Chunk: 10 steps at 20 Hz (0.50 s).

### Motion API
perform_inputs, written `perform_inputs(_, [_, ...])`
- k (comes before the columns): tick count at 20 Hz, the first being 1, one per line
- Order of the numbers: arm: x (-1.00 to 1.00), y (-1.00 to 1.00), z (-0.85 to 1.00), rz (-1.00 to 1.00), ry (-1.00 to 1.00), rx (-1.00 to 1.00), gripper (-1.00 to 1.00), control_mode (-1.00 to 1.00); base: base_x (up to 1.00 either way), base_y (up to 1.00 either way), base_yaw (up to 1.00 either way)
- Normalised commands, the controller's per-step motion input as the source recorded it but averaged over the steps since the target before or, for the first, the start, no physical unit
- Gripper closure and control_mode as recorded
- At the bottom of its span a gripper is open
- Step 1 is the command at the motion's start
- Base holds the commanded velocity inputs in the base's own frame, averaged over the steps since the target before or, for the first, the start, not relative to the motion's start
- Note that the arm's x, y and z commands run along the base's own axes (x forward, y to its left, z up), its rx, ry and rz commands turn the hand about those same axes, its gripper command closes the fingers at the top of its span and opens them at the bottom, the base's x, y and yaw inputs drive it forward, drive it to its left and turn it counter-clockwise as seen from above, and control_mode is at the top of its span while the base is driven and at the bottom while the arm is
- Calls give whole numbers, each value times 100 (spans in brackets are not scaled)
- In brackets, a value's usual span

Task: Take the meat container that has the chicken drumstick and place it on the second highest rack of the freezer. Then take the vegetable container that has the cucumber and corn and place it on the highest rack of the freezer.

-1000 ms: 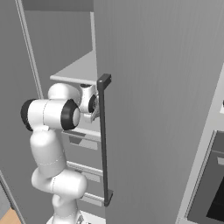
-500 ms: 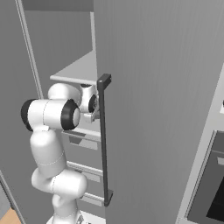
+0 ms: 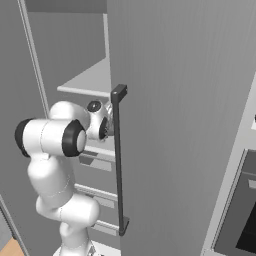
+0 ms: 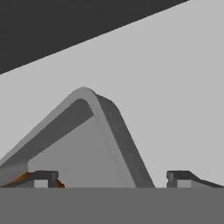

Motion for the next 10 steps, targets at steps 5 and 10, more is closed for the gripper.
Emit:
perform_inputs(5, [-27, 0, 30, 0, -27, 2, -100, -100, 0, 0, 0])
perform_inputs(10, [-18, 0, 87, -2, -10, 1, -100, -100, 0, 0, 0])
